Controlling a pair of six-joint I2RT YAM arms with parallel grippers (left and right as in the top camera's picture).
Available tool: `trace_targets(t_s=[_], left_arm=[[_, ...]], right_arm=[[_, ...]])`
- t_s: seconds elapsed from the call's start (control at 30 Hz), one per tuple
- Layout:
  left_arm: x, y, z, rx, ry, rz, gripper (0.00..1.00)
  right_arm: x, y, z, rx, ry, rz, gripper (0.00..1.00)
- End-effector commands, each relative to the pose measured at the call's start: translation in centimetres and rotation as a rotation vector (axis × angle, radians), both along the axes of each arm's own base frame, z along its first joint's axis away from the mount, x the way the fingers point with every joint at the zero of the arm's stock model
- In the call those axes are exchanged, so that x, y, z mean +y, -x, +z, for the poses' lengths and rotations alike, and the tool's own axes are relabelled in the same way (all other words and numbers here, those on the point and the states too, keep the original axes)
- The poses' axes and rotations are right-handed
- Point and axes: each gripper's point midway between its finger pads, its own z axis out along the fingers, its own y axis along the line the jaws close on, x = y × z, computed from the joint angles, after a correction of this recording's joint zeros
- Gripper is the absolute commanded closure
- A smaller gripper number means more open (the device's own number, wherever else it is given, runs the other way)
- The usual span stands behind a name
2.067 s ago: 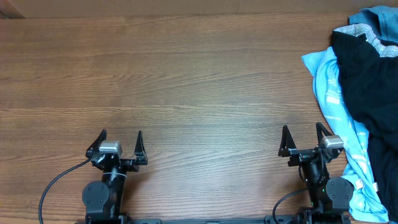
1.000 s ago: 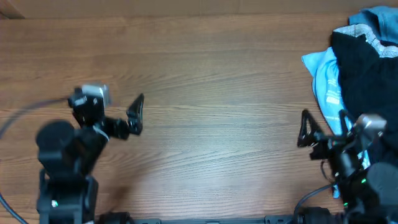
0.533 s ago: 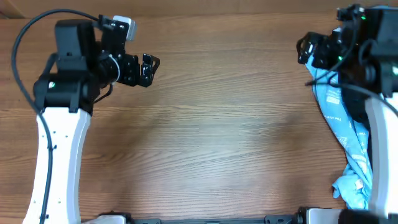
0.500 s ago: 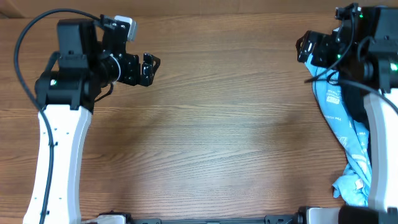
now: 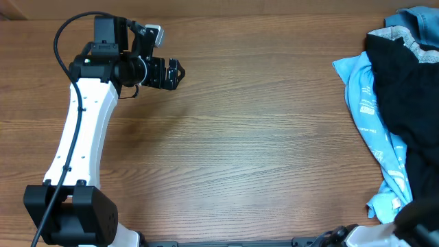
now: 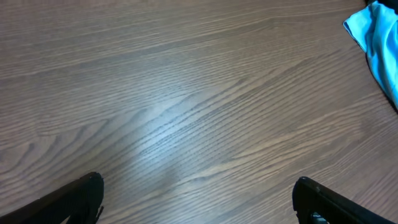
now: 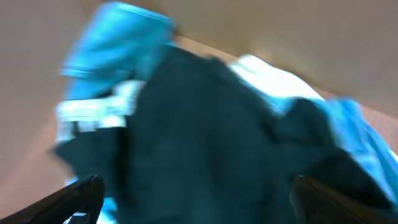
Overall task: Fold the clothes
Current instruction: 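Reach both grippers toward the clothes pile and grasp the black shorts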
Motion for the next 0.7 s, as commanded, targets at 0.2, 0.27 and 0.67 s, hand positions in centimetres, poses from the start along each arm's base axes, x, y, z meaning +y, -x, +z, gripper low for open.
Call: trace_targets(t_s=[0.2, 0.27, 0.67], left_arm=[[-0.3, -0.8, 1.3, -0.065, -0.011, -0.035, 0.00], [-0.3, -0.8, 1.3, -0.066, -0.011, -0.035, 0.00], [0.2, -2.1, 4.2, -0.135, 0.005, 0.028, 0.06]], right_arm=[[-2.4, 1.5, -10.0, 0.163, -0.202, -0.052, 0.25], [-1.8, 2.0, -11.7, 0.203, -0.260, -0.053, 0.46], [9.0, -7.1, 2.8, -0.193, -0.273, 0.509, 0.96]])
